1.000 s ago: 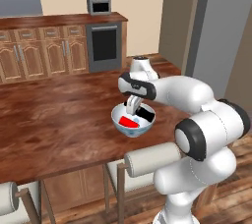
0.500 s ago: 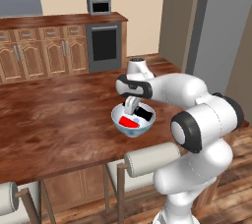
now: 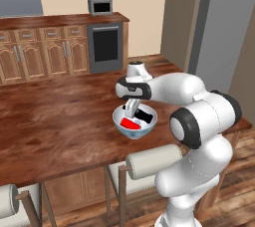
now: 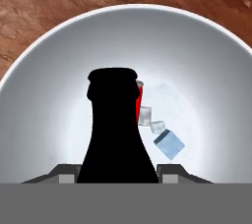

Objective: Open the fridge, grab two sodas, and place both sodas inside the bowl with ice on the dining counter.

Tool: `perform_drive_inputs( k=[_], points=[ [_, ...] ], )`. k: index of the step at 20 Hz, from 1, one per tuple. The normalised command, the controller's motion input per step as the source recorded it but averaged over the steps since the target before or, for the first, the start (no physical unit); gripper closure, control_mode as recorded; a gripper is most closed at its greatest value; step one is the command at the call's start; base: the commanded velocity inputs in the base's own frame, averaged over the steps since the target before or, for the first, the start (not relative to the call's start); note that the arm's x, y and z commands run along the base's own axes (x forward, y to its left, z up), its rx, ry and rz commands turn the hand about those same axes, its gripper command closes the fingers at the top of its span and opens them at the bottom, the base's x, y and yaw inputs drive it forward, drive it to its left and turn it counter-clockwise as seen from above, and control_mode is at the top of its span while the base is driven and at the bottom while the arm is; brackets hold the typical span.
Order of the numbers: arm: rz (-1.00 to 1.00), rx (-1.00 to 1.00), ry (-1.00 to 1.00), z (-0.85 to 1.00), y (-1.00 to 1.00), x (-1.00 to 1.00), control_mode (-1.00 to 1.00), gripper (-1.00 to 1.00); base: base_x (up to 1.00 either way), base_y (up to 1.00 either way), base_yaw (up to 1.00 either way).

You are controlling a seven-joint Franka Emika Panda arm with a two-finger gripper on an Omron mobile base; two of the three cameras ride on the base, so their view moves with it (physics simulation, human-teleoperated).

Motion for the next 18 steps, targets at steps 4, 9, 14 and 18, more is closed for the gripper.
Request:
perform_drive_inputs(
  k=[4,9,14,18],
  points=[
    [0.03,0.0,0.0,-0.09,0.0,0.05,-1.0,1.0,0.0,0.0,0.0],
    [0.04,0.0,0.0,-0.12,0.0,0.03,-1.0,1.0,0.0,0.0,0.0],
    [0.04,0.0,0.0,-0.1,0.0,0.05,-1.0,1.0,0.0,0.0,0.0],
    [0.04,0.0,0.0,-0.08,0.0,0.03,-1.0,1.0,0.0,0.0,0.0]
  ],
)
